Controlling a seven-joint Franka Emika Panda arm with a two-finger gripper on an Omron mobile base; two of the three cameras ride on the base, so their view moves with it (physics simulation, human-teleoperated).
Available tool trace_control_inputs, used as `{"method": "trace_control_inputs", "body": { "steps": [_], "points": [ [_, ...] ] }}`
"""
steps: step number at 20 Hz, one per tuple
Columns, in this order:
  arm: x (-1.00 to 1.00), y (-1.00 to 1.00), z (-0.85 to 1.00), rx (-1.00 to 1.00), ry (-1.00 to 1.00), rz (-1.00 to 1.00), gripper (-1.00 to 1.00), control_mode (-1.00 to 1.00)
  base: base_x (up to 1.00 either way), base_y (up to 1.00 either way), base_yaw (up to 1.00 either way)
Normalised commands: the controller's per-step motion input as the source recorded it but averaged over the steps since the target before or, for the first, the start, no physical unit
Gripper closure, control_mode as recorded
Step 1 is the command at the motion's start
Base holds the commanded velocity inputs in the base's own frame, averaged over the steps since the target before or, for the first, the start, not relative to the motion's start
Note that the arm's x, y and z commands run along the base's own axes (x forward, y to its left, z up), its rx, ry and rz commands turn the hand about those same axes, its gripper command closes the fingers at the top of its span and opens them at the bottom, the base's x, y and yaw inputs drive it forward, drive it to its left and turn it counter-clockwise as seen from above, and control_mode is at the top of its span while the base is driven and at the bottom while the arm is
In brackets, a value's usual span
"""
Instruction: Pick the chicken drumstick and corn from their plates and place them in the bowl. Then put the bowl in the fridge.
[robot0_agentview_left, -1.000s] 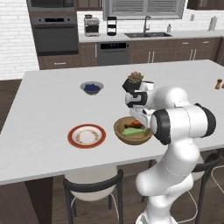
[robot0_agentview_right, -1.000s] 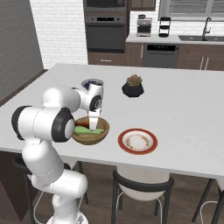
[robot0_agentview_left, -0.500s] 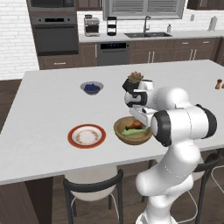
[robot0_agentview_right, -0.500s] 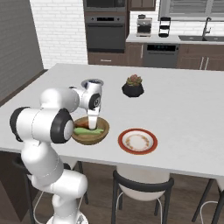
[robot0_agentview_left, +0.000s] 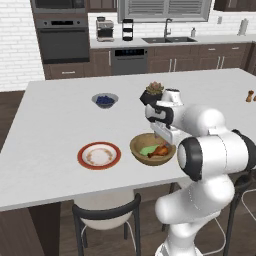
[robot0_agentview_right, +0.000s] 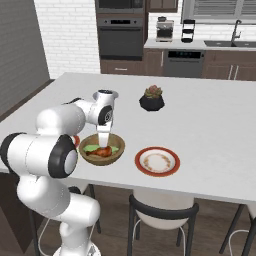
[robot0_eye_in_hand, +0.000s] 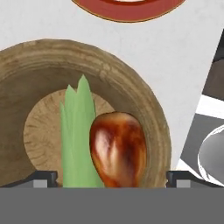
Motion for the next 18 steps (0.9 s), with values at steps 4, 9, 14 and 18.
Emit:
{"method": "trace_control_inputs", "body": {
  "steps": [4,9,14,18],
  "points": [
    [-0.03,0.00,0.36,0.00,-0.04,0.00,-1.00,-1.00,0.00,0.00,0.00],
    [-0.50,0.00,0.34,0.00,-0.04,0.00,-1.00,-1.00,0.00,0.00,0.00],
    [-0.43,0.09,0.14,0.00,-0.06,0.05,-1.00,-1.00,0.00,0.00,0.00],
    [-0.08,0.58,0.02,-0.01,-0.02,0.31,-1.00,-1.00,0.00,0.00,0.00]
  ]
}}
